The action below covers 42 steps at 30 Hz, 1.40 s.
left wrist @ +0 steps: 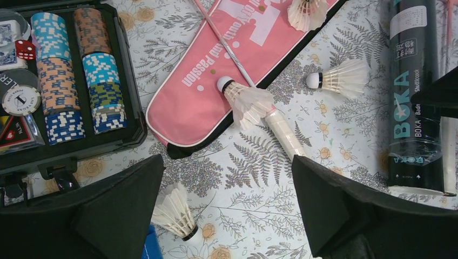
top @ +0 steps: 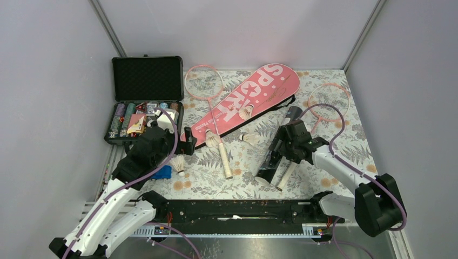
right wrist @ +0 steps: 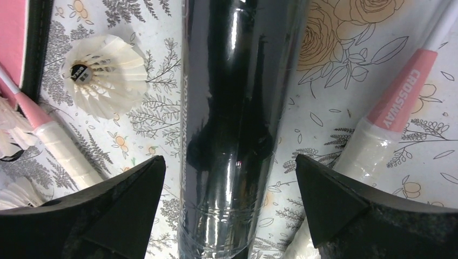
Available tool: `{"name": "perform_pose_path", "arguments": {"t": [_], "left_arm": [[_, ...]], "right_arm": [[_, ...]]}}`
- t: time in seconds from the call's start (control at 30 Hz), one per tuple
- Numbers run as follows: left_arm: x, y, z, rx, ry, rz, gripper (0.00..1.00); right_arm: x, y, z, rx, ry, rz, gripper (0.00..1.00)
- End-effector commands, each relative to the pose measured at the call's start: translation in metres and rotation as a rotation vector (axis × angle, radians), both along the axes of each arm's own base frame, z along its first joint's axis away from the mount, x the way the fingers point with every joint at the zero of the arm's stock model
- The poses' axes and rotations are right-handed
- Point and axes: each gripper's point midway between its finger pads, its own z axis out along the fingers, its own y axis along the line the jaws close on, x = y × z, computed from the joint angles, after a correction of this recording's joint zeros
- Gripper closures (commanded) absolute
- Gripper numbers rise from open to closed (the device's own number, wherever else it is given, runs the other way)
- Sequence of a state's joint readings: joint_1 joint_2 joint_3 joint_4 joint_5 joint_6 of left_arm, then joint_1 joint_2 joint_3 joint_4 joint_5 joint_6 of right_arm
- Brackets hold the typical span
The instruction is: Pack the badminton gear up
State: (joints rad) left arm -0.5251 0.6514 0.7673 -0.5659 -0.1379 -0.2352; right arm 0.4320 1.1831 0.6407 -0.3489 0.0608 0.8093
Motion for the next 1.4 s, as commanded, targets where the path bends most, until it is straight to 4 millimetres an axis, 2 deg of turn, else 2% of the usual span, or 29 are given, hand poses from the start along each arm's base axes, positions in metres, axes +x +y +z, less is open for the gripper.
{"name": "perform_pose_path", "arguments": {"t": [0.0, 0.17, 0.43, 0.57, 0.67, 0.83, 1.0, 1.13, 1.37], "left_arm": [[0.007, -0.005, 0.015, -0.028, -0.065, -0.014, 0.01], [0.006, -0.005, 0.017, -0.041, -0.079, -0.014, 0.01], [0.004, -0.017, 0.022, -0.082, -0.138, -0.088, 0.02], [-0.005, -0.041, 0.022, -0.122, -0.207, -0.254, 0.08], [-0.008, -0.048, 0.017, -0.051, -0.285, -0.357, 0.15], [-0.014, -0.056, 0.025, 0.047, -0.397, -0.485, 0.11], [-0.019, -0.071, 0.021, 0.201, -0.514, -0.646, 0.11], [-0.017, -0.083, 0.027, 0.285, -0.589, -0.680, 0.11], [-0.040, -0.126, 0.047, 0.460, -0.763, -0.847, 0.11]], "right_arm": [[0.011, 0.000, -0.003, -0.016, -0.010, -0.016, 0.04], [0.007, 0.001, -0.015, -0.029, 0.047, -0.008, 0.06], [0.005, 0.006, -0.021, -0.015, 0.072, 0.016, 0.20], [0.006, 0.003, -0.012, -0.025, 0.043, 0.028, 0.33], [0.007, 0.002, 0.004, -0.025, 0.003, 0.047, 0.37], [0.004, 0.010, 0.033, 0.021, -0.052, 0.102, 0.42], [-0.007, 0.018, 0.067, 0.089, -0.106, 0.171, 0.47], [-0.025, 0.033, 0.101, 0.170, -0.117, 0.289, 0.48], [-0.061, 0.063, 0.143, 0.406, -0.107, 0.434, 0.48]]}}
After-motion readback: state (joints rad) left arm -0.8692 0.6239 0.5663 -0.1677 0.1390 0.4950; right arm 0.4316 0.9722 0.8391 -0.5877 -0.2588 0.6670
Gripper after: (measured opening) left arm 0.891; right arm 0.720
